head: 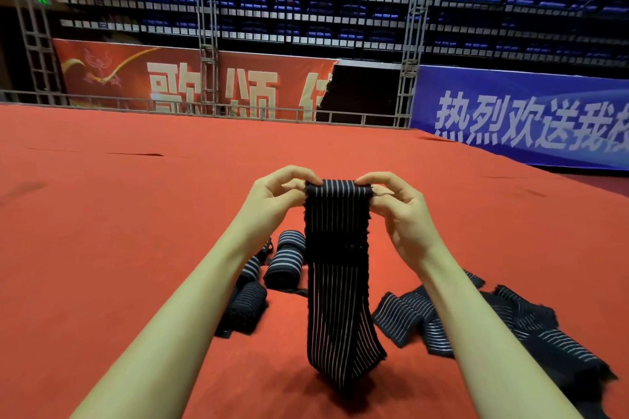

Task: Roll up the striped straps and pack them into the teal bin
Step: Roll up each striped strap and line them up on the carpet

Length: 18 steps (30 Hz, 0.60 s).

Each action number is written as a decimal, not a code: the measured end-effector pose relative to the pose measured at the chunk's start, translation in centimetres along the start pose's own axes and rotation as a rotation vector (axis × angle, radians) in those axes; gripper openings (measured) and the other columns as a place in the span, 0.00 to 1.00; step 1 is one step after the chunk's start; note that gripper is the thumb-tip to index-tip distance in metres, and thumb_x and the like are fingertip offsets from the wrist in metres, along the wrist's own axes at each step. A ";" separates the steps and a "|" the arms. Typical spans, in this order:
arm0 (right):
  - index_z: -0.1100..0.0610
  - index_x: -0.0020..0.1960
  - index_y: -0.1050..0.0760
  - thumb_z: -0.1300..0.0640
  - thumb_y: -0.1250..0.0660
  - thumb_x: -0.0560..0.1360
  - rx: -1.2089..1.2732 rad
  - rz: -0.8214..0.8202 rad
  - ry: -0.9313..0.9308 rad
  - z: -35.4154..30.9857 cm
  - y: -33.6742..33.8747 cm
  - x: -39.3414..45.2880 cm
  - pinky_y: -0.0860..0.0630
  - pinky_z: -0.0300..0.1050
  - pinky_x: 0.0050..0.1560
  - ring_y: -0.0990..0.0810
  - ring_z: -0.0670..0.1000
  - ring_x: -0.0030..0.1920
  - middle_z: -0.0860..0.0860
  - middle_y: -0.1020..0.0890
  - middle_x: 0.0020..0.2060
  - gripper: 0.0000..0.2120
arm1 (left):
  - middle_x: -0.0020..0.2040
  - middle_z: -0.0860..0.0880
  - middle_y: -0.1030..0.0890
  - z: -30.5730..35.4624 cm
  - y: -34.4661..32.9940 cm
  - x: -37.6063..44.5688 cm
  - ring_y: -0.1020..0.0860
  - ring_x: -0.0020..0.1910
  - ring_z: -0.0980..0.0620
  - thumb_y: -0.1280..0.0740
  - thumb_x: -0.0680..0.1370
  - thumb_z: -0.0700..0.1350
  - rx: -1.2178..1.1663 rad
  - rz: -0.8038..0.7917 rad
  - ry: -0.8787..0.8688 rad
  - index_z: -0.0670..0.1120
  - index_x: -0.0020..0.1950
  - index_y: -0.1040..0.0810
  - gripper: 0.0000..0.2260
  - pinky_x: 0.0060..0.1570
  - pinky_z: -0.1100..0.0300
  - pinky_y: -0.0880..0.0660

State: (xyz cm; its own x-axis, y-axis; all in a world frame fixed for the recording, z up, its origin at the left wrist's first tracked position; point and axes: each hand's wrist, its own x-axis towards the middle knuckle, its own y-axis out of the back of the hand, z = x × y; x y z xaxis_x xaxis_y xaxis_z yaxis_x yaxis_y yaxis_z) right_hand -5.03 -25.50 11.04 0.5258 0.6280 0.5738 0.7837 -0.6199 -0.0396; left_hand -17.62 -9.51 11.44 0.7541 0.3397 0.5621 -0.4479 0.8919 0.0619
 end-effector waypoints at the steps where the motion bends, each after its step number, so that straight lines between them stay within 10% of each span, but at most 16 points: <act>1: 0.54 0.45 0.19 0.61 0.35 0.67 0.027 -0.005 -0.006 -0.1 0.0 0.0 0.28 0.39 0.42 0.25 0.49 0.38 0.52 0.21 0.36 0.10 | 0.42 0.45 0.19 0.1 -0.1 0.0 0.22 0.44 0.49 0.35 0.70 0.38 0.000 0.010 -0.014 0.51 0.44 0.17 0.11 0.50 0.58 0.25; 18: 0.53 0.54 0.23 0.67 0.35 0.77 -0.216 0.058 0.060 0.6 0.3 -0.1 0.26 0.35 0.47 0.20 0.44 0.41 0.50 0.19 0.37 0.11 | 0.43 0.49 0.24 0.1 -0.5 0.5 0.23 0.40 0.47 0.32 0.75 0.33 0.180 -0.018 0.018 0.49 0.49 0.25 0.11 0.44 0.56 0.29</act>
State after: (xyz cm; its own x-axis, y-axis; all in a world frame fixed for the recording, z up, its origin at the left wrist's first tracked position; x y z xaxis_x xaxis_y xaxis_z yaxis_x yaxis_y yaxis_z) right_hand -4.64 -25.43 10.47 0.5424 0.5628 0.6237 0.6602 -0.7447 0.0978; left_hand -17.02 -9.82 11.78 0.7702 0.3310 0.5451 -0.5121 0.8304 0.2194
